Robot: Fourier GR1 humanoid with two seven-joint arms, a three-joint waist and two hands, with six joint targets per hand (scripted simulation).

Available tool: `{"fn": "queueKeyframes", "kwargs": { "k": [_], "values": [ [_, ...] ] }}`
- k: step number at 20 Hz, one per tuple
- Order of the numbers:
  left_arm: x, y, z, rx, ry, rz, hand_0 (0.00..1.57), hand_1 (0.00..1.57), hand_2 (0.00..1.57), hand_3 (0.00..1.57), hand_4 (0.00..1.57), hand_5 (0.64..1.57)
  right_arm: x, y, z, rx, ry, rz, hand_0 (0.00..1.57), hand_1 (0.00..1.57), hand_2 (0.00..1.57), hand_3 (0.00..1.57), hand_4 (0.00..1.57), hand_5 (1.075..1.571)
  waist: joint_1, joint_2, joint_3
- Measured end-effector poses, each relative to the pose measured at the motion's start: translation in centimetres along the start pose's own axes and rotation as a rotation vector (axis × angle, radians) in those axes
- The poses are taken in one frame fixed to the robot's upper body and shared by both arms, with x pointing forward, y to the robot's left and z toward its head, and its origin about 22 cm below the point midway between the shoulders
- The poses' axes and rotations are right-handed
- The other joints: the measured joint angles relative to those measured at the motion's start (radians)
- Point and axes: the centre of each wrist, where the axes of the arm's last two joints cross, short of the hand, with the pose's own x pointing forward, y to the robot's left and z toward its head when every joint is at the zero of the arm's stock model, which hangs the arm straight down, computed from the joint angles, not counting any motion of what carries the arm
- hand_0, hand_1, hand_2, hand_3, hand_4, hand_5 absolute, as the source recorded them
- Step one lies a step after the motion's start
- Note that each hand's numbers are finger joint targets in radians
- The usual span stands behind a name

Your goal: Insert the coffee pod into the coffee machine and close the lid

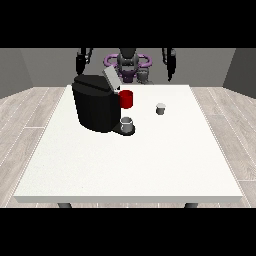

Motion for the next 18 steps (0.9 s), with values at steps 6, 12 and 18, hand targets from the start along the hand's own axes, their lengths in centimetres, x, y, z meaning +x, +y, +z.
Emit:
{"fn": "queueKeyframes", "kwargs": {
  "k": [6,12,18],
  "values": [
    [0.5,2.5,-0.5,-0.090,-0.063,-0.210,0.00,0.00,0.00,0.00,0.00,1.571,0.1,0.1,-0.3,0.015,0.000,-0.025,0.00,0.00,0.00,0.00,0.00,1.571,-0.012,0.009,0.0036],
    [3.5,6.0,-3.7,-0.115,-0.054,-0.473,0.00,0.00,0.00,0.00,0.00,1.571,1.8,1.4,-1.6,-0.039,-0.102,0.073,0.00,0.00,0.00,0.00,0.00,1.571,-0.092,0.085,0.0043],
    [4.4,8.6,-6.2,-0.120,0.013,-0.623,0.00,0.00,0.00,0.00,0.00,1.571,3.2,3.6,-2.1,-0.023,-0.164,0.104,0.00,0.00,0.00,0.00,0.00,1.571,-0.151,0.148,0.0043]
  ]
}}
